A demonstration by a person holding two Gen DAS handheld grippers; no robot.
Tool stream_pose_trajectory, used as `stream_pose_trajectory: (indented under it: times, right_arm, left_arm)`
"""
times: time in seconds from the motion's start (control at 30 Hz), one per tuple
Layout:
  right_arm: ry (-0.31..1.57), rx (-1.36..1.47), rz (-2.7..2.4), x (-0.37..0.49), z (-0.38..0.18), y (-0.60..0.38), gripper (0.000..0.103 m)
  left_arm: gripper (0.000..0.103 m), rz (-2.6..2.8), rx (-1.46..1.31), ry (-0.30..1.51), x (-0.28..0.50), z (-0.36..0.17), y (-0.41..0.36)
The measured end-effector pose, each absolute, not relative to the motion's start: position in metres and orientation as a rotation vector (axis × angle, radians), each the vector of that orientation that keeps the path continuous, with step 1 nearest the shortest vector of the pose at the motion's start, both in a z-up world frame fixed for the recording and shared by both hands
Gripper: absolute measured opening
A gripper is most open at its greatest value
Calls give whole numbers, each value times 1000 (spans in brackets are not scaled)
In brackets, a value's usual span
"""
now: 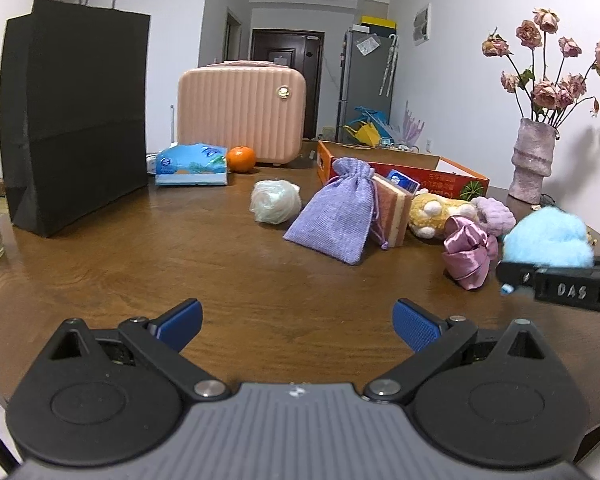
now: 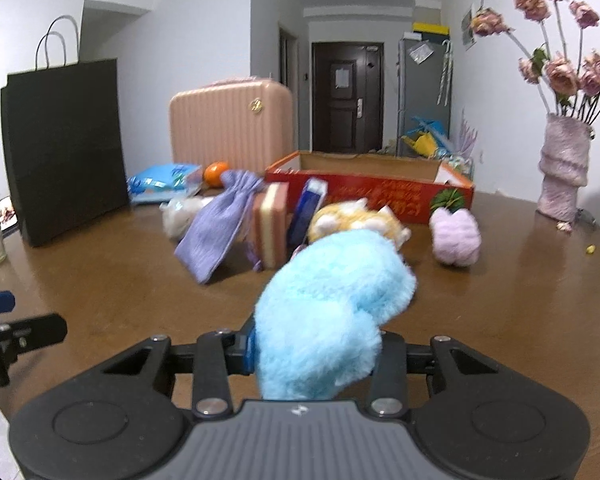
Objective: Organize soft objects
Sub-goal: 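Grasp the lavender drawstring pouch with the left tool while the right tool holds the blue plush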
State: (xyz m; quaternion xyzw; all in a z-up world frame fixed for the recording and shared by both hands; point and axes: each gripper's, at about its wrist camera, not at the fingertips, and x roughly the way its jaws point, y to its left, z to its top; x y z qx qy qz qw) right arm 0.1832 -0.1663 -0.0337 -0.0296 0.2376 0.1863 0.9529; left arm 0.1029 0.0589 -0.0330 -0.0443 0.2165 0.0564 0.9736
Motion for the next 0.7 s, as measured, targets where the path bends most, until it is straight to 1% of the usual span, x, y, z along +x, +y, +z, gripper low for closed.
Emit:
stream_pose_trajectory:
  times: [0.27, 0.7]
  right_arm:
    - [440, -65, 347, 201, -18, -188, 38]
    - [422, -71, 319, 245, -9, -203, 38]
  left_arm:
    - [103, 85, -84, 449, 133, -22, 51]
    - [103, 72, -75, 480, 192, -12, 50]
